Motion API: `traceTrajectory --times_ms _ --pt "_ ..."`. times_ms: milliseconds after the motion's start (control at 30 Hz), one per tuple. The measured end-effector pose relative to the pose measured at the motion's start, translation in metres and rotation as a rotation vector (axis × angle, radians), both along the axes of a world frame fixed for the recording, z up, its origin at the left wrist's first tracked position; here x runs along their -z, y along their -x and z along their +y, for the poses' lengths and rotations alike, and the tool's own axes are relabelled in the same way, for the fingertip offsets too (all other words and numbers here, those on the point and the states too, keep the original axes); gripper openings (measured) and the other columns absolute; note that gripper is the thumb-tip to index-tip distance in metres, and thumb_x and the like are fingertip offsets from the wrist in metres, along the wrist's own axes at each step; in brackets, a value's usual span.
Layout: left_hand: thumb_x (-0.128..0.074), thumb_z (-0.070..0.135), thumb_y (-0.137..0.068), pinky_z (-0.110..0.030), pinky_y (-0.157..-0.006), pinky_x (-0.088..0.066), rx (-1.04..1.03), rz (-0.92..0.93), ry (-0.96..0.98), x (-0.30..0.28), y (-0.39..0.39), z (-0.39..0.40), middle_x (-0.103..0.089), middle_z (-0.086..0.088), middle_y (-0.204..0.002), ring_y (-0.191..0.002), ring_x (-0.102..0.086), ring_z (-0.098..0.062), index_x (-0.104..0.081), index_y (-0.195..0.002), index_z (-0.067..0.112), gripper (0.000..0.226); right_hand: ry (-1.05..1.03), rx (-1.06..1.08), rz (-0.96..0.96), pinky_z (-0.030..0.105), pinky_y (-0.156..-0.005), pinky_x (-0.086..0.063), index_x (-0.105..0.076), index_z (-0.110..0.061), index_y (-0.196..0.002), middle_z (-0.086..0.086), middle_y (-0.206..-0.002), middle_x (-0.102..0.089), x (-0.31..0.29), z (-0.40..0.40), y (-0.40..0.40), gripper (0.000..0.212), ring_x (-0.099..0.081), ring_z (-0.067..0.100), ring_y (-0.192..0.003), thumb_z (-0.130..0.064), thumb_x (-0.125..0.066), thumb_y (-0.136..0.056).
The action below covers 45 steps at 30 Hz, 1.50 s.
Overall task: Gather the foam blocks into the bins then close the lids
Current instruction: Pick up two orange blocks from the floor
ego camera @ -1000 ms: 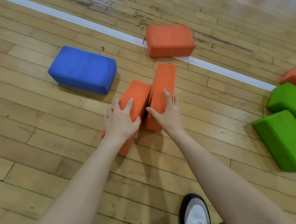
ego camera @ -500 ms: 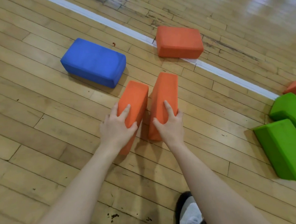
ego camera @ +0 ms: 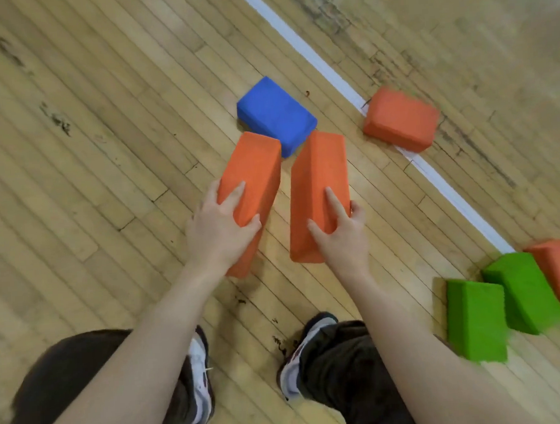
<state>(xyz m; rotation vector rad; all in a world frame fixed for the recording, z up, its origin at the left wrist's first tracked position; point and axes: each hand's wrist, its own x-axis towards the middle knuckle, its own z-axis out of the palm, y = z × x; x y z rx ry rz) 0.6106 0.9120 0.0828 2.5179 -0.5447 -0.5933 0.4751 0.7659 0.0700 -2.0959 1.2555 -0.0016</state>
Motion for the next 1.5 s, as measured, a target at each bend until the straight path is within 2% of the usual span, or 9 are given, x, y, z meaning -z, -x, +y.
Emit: traceTrajectory --times_ms 400,667,933,1000,1067,1133,1167,1267,1500 --pt "-0.056 0.053 -0.084 -0.046 -0.103 -0.038 -0.278 0.031 -0.112 -0.28 0.022 0.149 -0.022 0.002 -0.153 -0.132 -0.036 -0.026 -0.035 -0.141 0.039 0.063 -0.053 -0.405 -0.013 0.042 -0.093 -0.047 -0.028 -0.047 -0.142 0.001 -0.148 -0.021 -0.271 0.11 -0.033 0.068 -0.038 0.021 -0.129 -0.043 -0.061 -0.083" --pt "-0.057 0.053 -0.083 -0.045 -0.101 -0.039 -0.662 -0.012 -0.072 -0.33 0.113 0.236 -0.022 0.001 -0.153 -0.13 -0.039 -0.027 -0.037 -0.141 0.036 0.064 -0.037 -0.829 -0.024 0.035 -0.09 -0.045 -0.03 -0.044 -0.143 0.003 -0.149 -0.021 -0.316 0.177 -0.029 0.065 -0.04 0.022 -0.127 -0.044 -0.059 -0.085" --pt "-0.057 0.05 -0.082 -0.045 -0.099 -0.041 -1.395 -0.101 -0.039 -0.385 0.32 0.271 -0.027 -0.001 -0.151 -0.127 -0.041 -0.026 -0.04 -0.139 0.034 0.062 -0.06 -1.463 -0.078 0.031 -0.086 -0.042 -0.029 -0.047 -0.142 0.0 -0.152 -0.016 -0.355 0.273 0.043 0.061 -0.039 0.024 -0.128 -0.047 -0.056 -0.087" --pt "-0.052 0.053 -0.082 -0.048 -0.095 -0.044 -1.47 0.024 -0.08 -0.33 0.368 0.306 -0.037 -0.005 -0.14 -0.115 -0.046 -0.03 -0.046 -0.133 0.038 0.054 -0.067 -1.609 -0.088 0.03 -0.087 -0.043 -0.031 -0.048 -0.141 0.001 -0.151 -0.018 -0.363 0.306 0.075 0.061 -0.04 0.024 -0.127 -0.049 -0.056 -0.086" --pt "-0.025 0.075 -0.072 -0.061 -0.081 -0.045 -1.63 -0.005 -0.187 -0.17 0.442 0.378 -0.05 -0.006 -0.112 -0.083 -0.047 -0.037 -0.05 -0.116 0.051 0.056 -0.105 -1.747 -0.075 0.04 -0.093 -0.047 -0.031 -0.049 -0.14 0.001 -0.15 -0.02 -0.369 0.34 0.112 0.062 -0.04 0.023 -0.128 -0.052 -0.056 -0.084" --pt "-0.01 0.089 -0.058 -0.054 -0.067 -0.044 -1.77 0.003 -0.143 -0.078 0.52 0.419 -0.054 0.002 -0.103 -0.073 -0.045 -0.031 -0.041 -0.109 0.056 0.069 -0.17 -1.89 -0.054 0.042 -0.098 -0.044 -0.032 -0.047 -0.141 0.002 -0.15 -0.02 -0.373 0.375 0.15 0.063 -0.037 0.023 -0.13 -0.05 -0.057 -0.084" --pt "-0.015 0.088 -0.061 -0.05 -0.066 -0.047 -1.848 -0.022 -0.16 -0.1 0.558 0.408 -0.053 0.005 -0.108 -0.079 -0.05 -0.028 -0.041 -0.112 0.055 0.066 -0.191 -1.961 -0.054 0.04 -0.1 -0.042 -0.033 -0.045 -0.141 0.003 -0.149 -0.021 -0.376 0.394 0.17 0.063 -0.037 0.023 -0.131 -0.048 -0.059 -0.084" --pt "-0.048 0.067 -0.075 -0.049 -0.089 -0.047 -2.138 0.056 -0.19 -0.346 0.596 0.33 -0.042 0.002 -0.136 -0.113 -0.05 -0.027 -0.044 -0.128 0.045 0.057 -0.224 -2.132 -0.073 0.04 -0.103 -0.04 -0.035 -0.042 -0.142 0.004 -0.148 -0.022 -0.386 0.453 0.226 0.064 -0.037 0.023 -0.131 -0.046 -0.061 -0.084" --pt "-0.059 0.048 -0.082 -0.046 -0.102 -0.038 -2.308 -0.045 -0.179 -0.387 0.689 0.416 -0.026 0.0 -0.151 -0.128 -0.04 -0.028 -0.04 -0.139 0.034 0.062 -0.261 -2.377 -0.094 0.043 -0.102 -0.041 -0.035 -0.046 -0.14 0.007 -0.148 -0.024 -0.383 0.597 0.345 0.063 -0.04 0.026 -0.128 -0.046 -0.061 -0.083"
